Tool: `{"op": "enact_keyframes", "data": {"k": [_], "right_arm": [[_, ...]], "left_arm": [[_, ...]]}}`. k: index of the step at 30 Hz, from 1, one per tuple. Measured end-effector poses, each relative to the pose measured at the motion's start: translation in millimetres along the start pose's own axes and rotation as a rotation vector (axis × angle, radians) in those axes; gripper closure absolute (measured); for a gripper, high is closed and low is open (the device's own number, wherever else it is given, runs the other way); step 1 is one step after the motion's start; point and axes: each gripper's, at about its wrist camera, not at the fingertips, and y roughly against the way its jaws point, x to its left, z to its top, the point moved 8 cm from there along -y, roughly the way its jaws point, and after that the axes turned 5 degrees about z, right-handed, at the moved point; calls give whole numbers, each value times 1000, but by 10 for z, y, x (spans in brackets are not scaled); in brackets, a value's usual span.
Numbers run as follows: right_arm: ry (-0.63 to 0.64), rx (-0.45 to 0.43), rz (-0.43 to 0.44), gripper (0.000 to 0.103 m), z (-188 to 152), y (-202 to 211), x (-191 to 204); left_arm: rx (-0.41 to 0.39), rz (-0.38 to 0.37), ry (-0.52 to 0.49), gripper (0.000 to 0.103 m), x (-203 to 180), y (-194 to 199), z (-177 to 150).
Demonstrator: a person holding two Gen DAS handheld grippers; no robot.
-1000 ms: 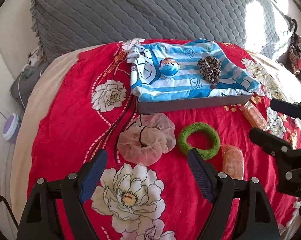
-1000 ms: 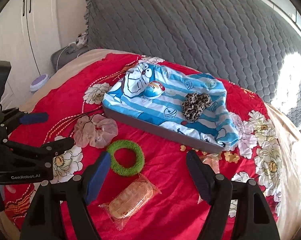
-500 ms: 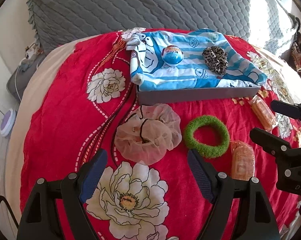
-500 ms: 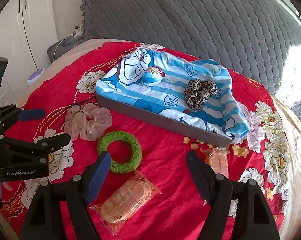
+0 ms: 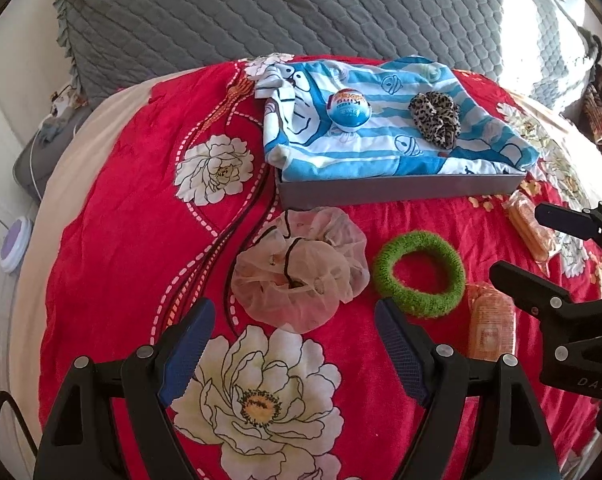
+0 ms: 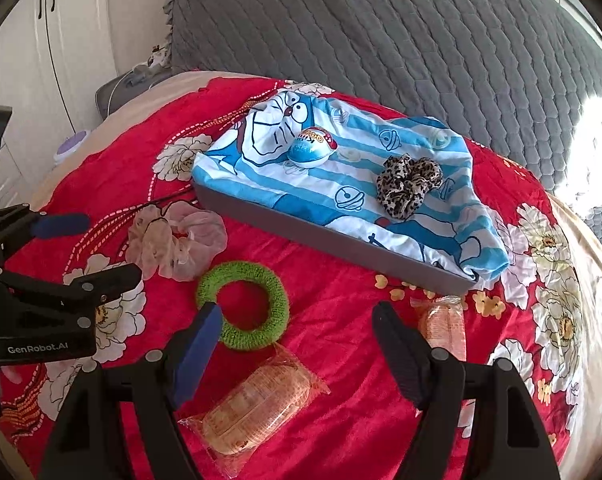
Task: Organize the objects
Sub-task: 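Withdraw both open tools back toward the sheer scrunchie and green hair tie, then grasp the sheer beige scrunchie with the left tool while the right tool grasps the green hair tie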
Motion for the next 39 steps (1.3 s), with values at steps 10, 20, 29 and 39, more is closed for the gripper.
{"op": "enact_keyframes", "data": {"k": [10,20,29,39], "right_arm": [[1,39,-3,26,-28,-227,-20],[-7,84,-3,26,-34,-547,-66],[-11,109,1,26,-43,-753,-70],[-16,124,0,34,-23,-894,-90]], "left_arm": [[29,-13,0,20,13,-240,-8],[57,-29,-2,20,25,-505,3],[71,-45,-6,20,-2,-662,18],[76,-61,-1,20,-24,-766,45]]}}
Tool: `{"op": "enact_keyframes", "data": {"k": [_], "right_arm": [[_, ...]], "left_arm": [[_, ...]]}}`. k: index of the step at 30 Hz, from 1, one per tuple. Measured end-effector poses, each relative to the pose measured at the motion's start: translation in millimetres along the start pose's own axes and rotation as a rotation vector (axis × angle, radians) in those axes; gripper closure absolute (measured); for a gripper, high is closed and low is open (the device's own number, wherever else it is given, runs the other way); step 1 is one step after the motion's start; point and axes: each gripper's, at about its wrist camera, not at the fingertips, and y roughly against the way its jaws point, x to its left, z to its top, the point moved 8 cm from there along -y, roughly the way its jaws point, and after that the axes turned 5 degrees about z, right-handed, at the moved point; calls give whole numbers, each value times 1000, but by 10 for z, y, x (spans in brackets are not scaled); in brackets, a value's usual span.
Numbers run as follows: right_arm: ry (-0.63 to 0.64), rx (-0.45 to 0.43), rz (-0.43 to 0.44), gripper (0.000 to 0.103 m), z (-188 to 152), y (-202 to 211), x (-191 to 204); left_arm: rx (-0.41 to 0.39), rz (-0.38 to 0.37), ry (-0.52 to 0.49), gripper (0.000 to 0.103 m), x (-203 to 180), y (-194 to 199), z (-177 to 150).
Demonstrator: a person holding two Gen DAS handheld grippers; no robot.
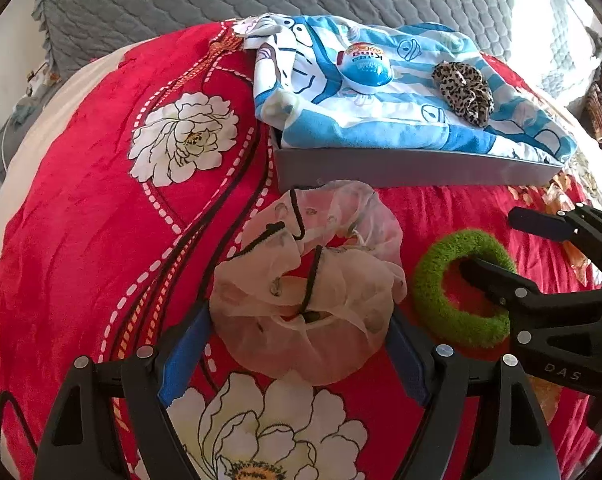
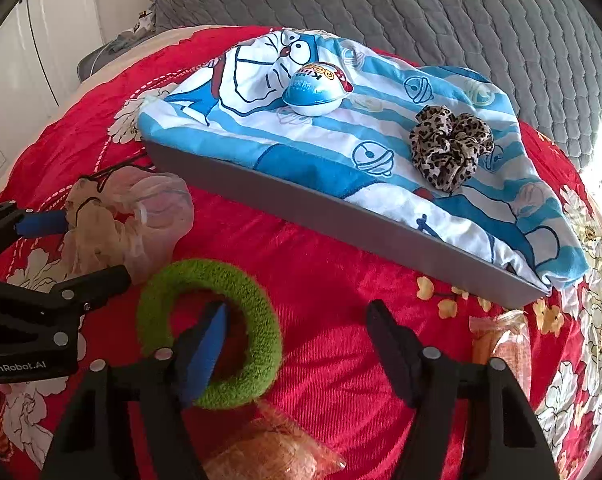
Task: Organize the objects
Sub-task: 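Grasp the sheer beige scrunchie with the left tool while the right tool grasps the green hair tie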
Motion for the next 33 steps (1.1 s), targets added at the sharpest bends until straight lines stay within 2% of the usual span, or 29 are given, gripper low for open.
{"op": "enact_keyframes", "data": {"k": [6,10,12,14,15,17,19,20,25,33], "right_arm": [[10,5,6,41,19,-58,15],[29,2,8,54,28,-65,38],[39,-2,12,61,36,-57,54],[46,-4,17,70,36,-47,68],[45,-4,21,73,36,-44,70],[39,-7,22,82,41,-33,65],[26,-9,29,86,42,-21,56],[19,-9,32,86,40,-15,47],[10,-20,35,86,46,38,22],[-13,-34,43,86,75,145,-27]], "left_arm": [[0,-10,2,20,-13,-49,40],[0,-23,8,22,-11,-62,64],[0,-32,11,33,-9,-57,66],[7,-40,3,50,-19,-54,60],[10,-43,3,54,-22,-48,60],[13,-65,8,70,-35,-30,61],[19,-68,5,79,-42,-26,52],[18,-71,3,83,-48,-18,50],[16,-78,0,89,-75,30,36],[-13,-69,9,90,-68,180,94]]}}
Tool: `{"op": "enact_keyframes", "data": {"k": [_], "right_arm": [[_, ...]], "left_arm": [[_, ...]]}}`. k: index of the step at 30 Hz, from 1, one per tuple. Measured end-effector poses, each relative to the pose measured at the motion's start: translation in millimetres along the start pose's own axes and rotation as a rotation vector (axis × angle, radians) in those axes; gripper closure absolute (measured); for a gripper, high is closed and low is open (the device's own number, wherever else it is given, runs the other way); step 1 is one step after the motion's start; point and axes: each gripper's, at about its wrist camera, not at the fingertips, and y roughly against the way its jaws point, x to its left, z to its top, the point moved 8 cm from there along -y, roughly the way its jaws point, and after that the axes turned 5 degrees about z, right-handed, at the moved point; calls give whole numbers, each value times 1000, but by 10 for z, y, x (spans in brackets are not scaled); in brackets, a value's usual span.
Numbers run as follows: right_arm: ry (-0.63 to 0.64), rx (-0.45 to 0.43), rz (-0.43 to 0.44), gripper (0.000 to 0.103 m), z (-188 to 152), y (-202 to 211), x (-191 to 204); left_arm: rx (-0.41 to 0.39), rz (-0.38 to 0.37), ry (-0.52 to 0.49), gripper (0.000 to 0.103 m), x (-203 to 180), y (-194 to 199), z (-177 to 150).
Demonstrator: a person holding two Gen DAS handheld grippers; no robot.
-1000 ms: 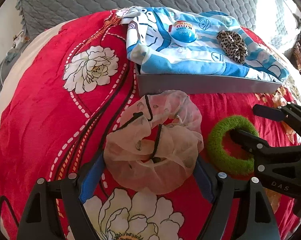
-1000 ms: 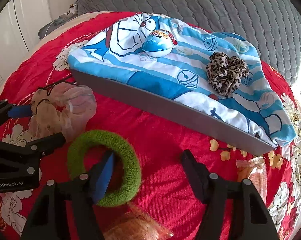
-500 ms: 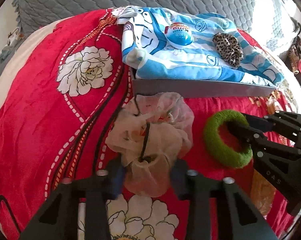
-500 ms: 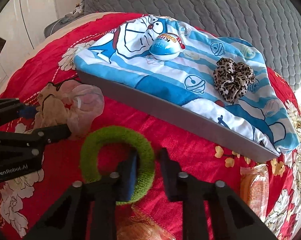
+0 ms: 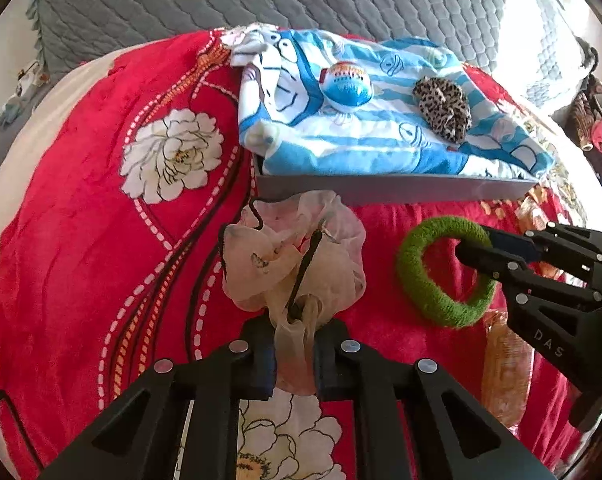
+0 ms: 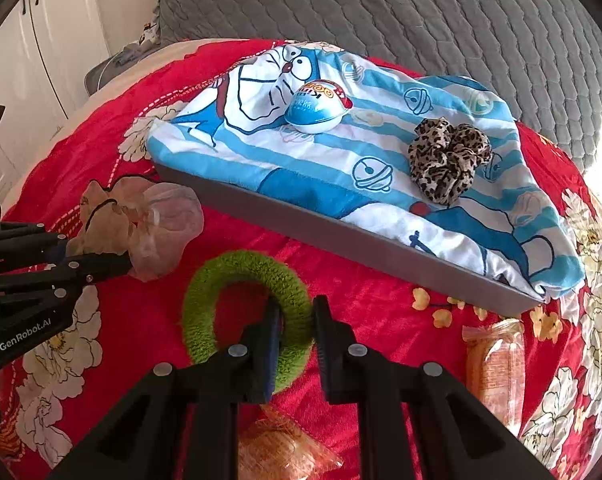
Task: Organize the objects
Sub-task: 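Grasp the sheer beige scrunchie with the left tool while the right tool grasps the green hair tie, then lift the sheer scrunchie with the left tool while the right tool lifts the green hair tie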
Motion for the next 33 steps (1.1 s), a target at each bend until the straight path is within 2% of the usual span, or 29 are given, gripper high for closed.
{"op": "enact_keyframes", "data": {"k": [17,33], "right_arm": [[-3,-55,-16,86,67,442,-1],[13,-168,-53,86,169,1336,98]], "left_arm": [[-64,6,7,90,-53,479,111],[-175,19,-11,90,-234,1295,204]]}}
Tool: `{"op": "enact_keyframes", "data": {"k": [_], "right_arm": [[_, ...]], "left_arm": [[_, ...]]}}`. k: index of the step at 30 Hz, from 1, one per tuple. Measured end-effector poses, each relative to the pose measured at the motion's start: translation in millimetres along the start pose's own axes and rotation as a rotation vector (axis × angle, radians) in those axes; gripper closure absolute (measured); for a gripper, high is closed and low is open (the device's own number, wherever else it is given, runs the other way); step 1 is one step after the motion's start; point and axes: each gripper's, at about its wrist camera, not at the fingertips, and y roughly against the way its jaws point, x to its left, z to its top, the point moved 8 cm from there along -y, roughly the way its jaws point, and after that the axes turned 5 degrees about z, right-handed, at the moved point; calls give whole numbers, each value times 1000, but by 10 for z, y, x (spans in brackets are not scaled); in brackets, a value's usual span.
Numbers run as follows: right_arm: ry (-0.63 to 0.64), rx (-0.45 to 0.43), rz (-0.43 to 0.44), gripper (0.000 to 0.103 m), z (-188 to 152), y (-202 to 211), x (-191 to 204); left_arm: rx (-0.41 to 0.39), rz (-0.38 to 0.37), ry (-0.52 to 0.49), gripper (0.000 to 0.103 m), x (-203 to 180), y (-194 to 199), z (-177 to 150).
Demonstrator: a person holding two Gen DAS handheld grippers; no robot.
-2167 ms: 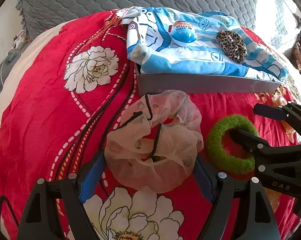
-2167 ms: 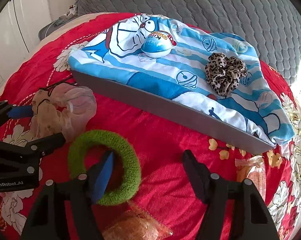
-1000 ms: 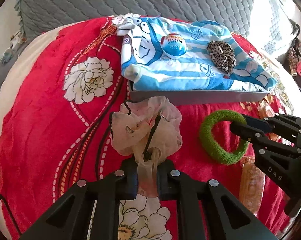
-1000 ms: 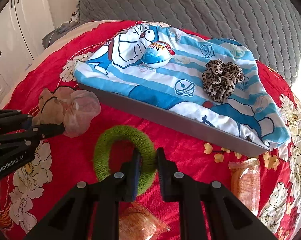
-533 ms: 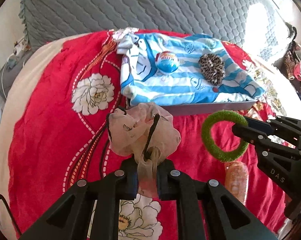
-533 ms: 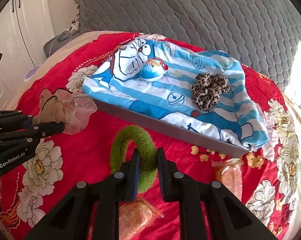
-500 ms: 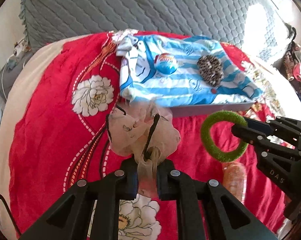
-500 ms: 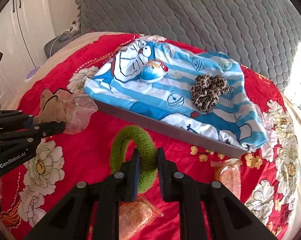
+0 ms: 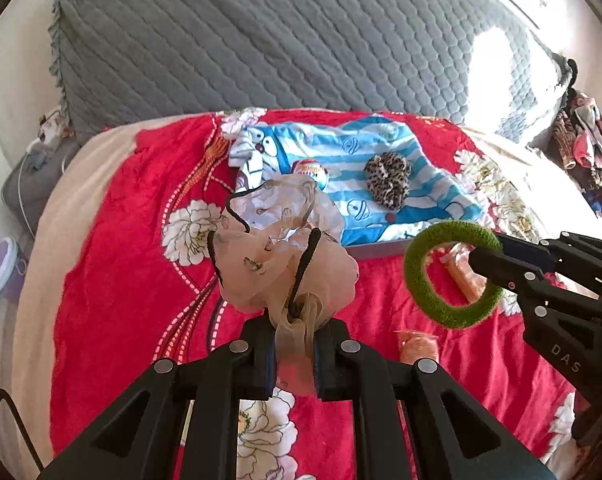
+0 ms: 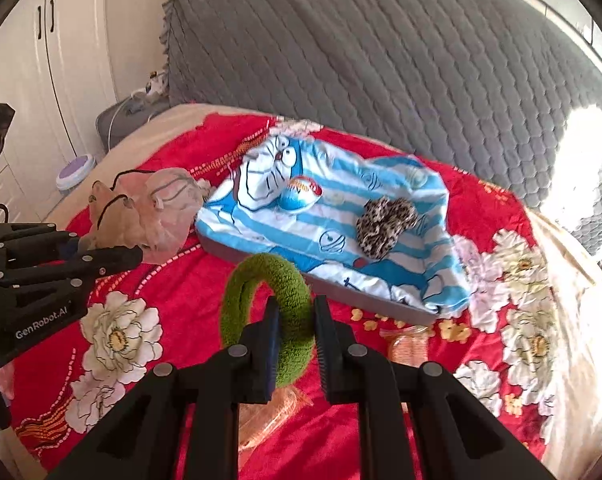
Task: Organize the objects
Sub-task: 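Lift the sheer scrunchie with the left tool while the right tool lifts the green hair tie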
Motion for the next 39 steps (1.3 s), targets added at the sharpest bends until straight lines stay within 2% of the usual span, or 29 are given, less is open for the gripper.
{"op": "enact_keyframes", "data": {"k": [17,27,31,34,39], "right_arm": [[10,-96,-9,86,92,643,-20],[-6,-109,-12,86,188,827,-116],[22,-104,-36,86,300,956,-166],[84,-125,-97,86,430,1064,-214],[39,-128,-98,86,507,1097,-353]], "left_arm": [[-106,6,-15,90,-293,548,197],[-115,12,6,90,-346,669,320],[-115,22,18,90,-346,721,392],[-130,26,40,90,-326,775,470],[-137,23,42,90,-397,831,582]]}}
